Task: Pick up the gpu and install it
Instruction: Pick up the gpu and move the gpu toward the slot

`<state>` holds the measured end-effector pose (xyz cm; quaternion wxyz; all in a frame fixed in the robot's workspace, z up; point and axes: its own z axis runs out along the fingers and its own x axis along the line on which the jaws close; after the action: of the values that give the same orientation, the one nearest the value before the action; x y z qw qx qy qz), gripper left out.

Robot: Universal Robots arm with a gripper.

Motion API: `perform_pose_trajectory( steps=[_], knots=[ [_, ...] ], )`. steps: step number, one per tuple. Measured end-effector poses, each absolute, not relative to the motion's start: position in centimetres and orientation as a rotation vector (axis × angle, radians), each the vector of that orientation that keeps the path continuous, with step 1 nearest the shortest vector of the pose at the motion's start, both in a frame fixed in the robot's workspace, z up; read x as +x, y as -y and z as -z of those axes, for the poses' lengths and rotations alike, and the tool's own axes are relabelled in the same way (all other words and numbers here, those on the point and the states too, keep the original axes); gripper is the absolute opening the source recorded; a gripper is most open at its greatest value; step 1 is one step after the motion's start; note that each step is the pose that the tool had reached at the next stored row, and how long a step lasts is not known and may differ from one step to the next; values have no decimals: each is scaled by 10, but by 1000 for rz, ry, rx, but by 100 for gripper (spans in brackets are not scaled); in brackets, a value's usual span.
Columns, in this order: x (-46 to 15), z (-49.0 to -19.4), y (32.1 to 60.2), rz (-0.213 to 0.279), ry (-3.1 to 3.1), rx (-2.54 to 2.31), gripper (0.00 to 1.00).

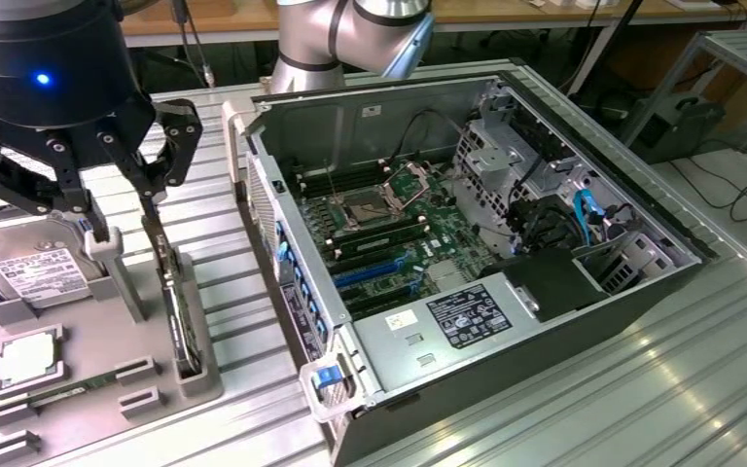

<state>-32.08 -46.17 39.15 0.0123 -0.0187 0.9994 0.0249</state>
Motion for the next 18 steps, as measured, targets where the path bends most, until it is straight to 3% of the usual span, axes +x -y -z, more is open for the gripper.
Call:
perform_pose_trajectory(
  steps=[2, 5, 6, 8, 18],
  knots=[
    [-321, -392, 462, -78, -3115, -58, 54],
    [-321, -390, 461, -76, -3115, -58, 60],
    [-321, -387, 460, -66, -3115, -58, 66],
    [-321, -384, 457, -21, -3116, -59, 66],
    [-321, -366, 452, -18, -3117, -33, 66]
  ],
)
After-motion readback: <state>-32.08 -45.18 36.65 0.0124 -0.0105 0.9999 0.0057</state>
